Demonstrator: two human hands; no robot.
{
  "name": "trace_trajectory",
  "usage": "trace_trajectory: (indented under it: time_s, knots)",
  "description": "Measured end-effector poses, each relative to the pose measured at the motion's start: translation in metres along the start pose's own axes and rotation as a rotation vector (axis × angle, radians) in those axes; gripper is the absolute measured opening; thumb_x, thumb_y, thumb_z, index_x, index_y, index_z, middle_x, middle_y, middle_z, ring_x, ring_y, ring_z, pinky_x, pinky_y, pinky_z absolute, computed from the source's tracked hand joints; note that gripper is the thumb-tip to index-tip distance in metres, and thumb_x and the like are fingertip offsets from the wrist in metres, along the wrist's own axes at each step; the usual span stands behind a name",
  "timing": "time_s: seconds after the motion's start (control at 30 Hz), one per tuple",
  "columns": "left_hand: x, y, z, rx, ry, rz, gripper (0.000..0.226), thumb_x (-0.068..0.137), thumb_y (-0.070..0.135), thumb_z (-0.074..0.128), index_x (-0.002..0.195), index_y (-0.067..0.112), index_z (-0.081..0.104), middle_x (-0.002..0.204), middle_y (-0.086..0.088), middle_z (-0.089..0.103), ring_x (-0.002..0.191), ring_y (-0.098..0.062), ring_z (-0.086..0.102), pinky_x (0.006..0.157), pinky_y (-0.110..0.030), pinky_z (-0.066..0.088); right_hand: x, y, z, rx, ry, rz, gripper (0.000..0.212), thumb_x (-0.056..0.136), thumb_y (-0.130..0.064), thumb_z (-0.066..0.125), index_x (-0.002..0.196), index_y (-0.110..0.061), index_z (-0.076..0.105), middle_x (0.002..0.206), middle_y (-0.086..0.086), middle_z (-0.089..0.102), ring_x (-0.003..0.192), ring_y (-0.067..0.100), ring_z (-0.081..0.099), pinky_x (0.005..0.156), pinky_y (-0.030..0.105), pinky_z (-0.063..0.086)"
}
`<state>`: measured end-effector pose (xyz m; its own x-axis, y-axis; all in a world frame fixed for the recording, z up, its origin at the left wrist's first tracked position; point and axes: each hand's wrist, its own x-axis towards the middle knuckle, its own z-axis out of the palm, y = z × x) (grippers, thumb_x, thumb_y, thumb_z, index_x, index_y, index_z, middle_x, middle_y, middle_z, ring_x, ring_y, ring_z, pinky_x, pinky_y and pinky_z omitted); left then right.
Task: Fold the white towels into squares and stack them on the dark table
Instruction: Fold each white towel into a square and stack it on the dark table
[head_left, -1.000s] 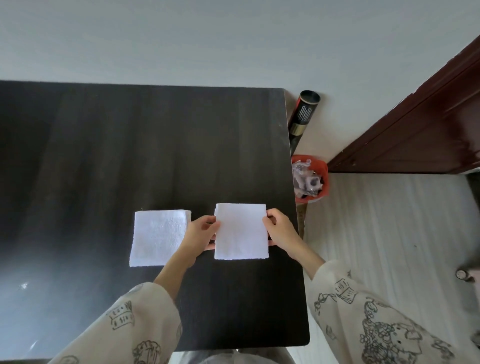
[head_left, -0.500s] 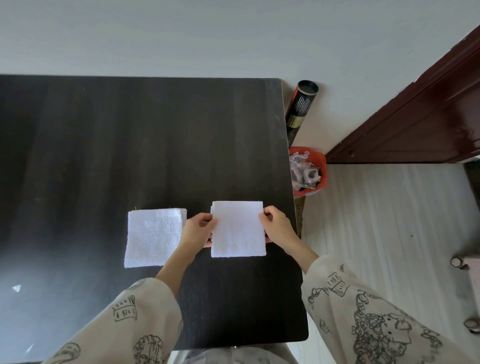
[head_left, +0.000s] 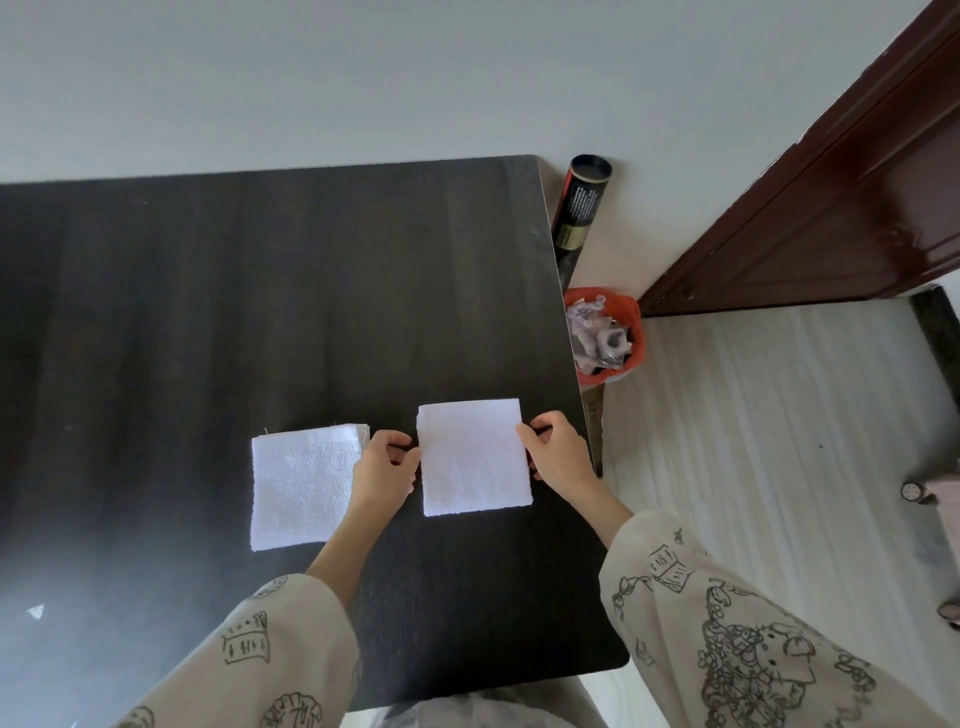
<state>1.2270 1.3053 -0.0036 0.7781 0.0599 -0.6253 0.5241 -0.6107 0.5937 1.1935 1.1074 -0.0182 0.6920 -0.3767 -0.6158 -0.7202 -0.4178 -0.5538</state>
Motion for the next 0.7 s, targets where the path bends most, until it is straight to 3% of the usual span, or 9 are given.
trace_trajectory:
  time_s: [0.13, 0.27, 0.43, 0.57, 0.7]
  knots:
    - [-0.017, 0.01, -0.006, 0.055, 0.083, 0.152, 0.028, 0.095, 0.016, 0.047, 0.122, 0.008, 0.05, 0.116, -0.009, 0.06, 0.103, -0.024, 0.056, 0.086, -0.029, 0.044, -0.019, 0.004, -0.004, 0.076, 0.074, 0.01, 0.028, 0.097, -0.03, 0.046, 0.119, -0.013, 0.049, 0.115, 0.003, 0.058, 0.098, 0.016, 0.058, 0.086, 0.026, 0.046]
    - [-0.035, 0.026, -0.003, 0.095, 0.028, 0.318, 0.03, 0.096, 0.018, 0.045, 0.125, 0.011, 0.048, 0.12, -0.009, 0.057, 0.104, -0.02, 0.055, 0.083, -0.024, 0.042, -0.048, 0.022, -0.018, 0.176, 0.092, 0.018, 0.028, 0.098, -0.028, 0.044, 0.12, -0.012, 0.052, 0.117, 0.004, 0.059, 0.106, 0.018, 0.059, 0.092, 0.029, 0.049]
    - [-0.063, 0.043, 0.026, 0.187, -0.157, 0.481, 0.027, 0.094, 0.022, 0.048, 0.121, 0.017, 0.052, 0.12, -0.006, 0.06, 0.101, -0.02, 0.059, 0.084, -0.026, 0.048, -0.099, 0.067, -0.049, 0.416, 0.134, 0.082, 0.021, 0.098, -0.028, 0.044, 0.108, -0.013, 0.055, 0.097, 0.003, 0.063, 0.093, 0.019, 0.061, 0.091, 0.036, 0.051]
    - [-0.117, 0.054, 0.068, 0.334, -0.338, 0.656, 0.026, 0.095, 0.021, 0.047, 0.119, 0.016, 0.056, 0.112, 0.003, 0.061, 0.096, -0.009, 0.055, 0.081, -0.018, 0.041, -0.155, 0.118, -0.081, 0.561, 0.238, 0.123, 0.022, 0.097, -0.028, 0.046, 0.107, -0.012, 0.056, 0.093, 0.002, 0.064, 0.084, 0.016, 0.062, 0.077, 0.028, 0.051]
    - [-0.187, 0.062, 0.128, 0.423, -0.482, 0.786, 0.027, 0.094, 0.021, 0.049, 0.12, 0.016, 0.057, 0.106, 0.005, 0.062, 0.098, -0.01, 0.058, 0.086, -0.021, 0.042, -0.227, 0.187, -0.115, 0.741, 0.355, 0.109, 0.024, 0.097, -0.024, 0.048, 0.11, -0.008, 0.058, 0.091, 0.005, 0.066, 0.079, 0.018, 0.063, 0.07, 0.026, 0.05]
